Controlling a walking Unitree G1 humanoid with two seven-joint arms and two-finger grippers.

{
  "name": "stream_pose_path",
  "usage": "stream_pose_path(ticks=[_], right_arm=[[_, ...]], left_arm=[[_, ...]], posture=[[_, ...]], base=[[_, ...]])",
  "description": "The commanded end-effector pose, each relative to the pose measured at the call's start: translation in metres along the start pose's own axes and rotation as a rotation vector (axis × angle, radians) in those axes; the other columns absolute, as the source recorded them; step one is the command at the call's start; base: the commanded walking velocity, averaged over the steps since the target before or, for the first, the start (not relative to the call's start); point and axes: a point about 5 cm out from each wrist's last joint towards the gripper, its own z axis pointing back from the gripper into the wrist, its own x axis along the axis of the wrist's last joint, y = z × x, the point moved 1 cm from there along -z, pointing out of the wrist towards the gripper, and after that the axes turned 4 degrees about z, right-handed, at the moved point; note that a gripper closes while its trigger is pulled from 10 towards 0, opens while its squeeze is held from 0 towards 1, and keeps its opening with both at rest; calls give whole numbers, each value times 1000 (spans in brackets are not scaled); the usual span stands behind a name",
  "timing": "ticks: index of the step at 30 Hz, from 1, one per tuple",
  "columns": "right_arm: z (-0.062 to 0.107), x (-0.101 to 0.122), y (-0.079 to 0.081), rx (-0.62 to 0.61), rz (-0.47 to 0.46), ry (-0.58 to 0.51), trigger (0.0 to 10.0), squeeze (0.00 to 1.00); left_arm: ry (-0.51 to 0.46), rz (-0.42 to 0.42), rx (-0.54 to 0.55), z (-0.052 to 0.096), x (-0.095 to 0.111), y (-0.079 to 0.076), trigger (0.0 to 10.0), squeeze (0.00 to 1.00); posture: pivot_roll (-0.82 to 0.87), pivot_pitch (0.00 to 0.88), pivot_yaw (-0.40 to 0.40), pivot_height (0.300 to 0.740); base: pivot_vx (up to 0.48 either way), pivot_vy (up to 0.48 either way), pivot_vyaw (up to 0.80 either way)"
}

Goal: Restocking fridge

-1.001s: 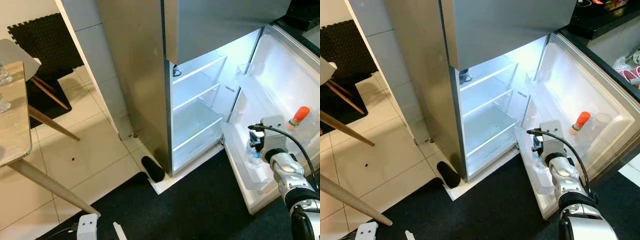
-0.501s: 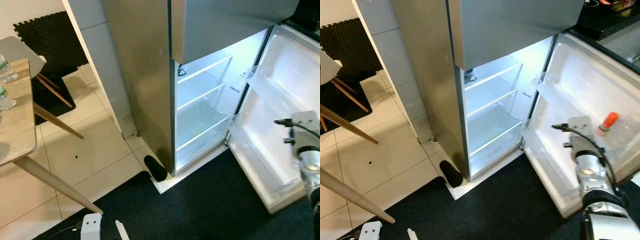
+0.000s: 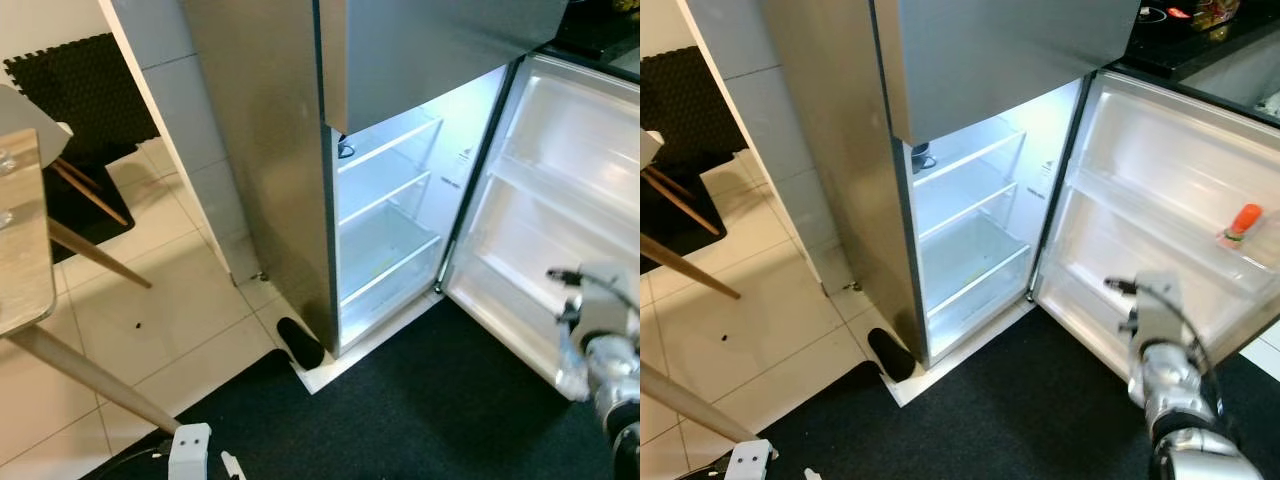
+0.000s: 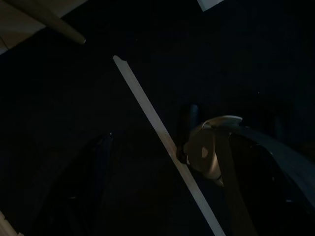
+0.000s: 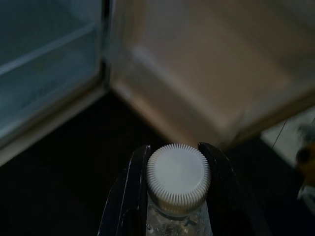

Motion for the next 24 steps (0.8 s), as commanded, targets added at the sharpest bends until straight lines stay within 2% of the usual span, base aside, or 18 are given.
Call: stream_pose_path(ticks=[1,2,4,5,6,8,10,12,13,17,19,21,24], right_arm=[[9,-33,8,22,-17,123,10000,0],[9,-33,8,22,-17,123,10000,0],[22,-65,18,62,18,241,10000,0],[22,-65,18,62,18,241,10000,0],[30,-83,22,76,21,304,10000,0],[30,-83,22,76,21,304,10000,0],[50,-117,28,101,17,423,10000,0],[64,-137,33,125,21,494,10000,0],[64,-137,33,125,21,494,10000,0],[89,-168,42,178,68,608,10000,0],[89,-168,42,178,68,608,10000,0],[101,-181,48,208,83,659,10000,0],[108,-187,56,243,103,683,10000,0]], left_arm=[[22,16,-9,1,-9,-3,10000,0],[22,16,-9,1,-9,-3,10000,0],[29,14,-13,1,-11,-5,10000,0],[29,14,-13,1,-11,-5,10000,0],[31,15,-15,1,-11,-5,10000,0],[31,15,-15,1,-11,-5,10000,0],[32,19,-19,1,-12,-7,10000,0],[34,21,-21,1,-12,-8,10000,0],[34,21,-21,1,-12,-8,10000,0],[53,10,-38,0,-13,-11,10000,0],[53,10,-38,0,-13,-11,10000,0],[56,8,-37,-1,-13,-12,10000,0],[57,10,-35,-1,-13,-12,10000,0]], posture=[[-21,82,26,740],[-21,82,26,740],[-19,77,26,740],[-19,77,26,740],[-19,77,26,740],[-19,77,26,740],[-20,75,27,740],[-21,71,26,740],[-21,71,26,740],[-17,60,28,740],[-17,60,28,740],[-13,52,27,740],[-13,47,26,740]], base=[[0,0,0],[0,0,0],[0,0,-584],[0,0,-769],[0,0,-775],[0,0,-775],[0,0,-769],[0,0,-769],[0,0,-769],[0,0,-769],[0,0,-769],[0,0,-769],[0,0,-769]])
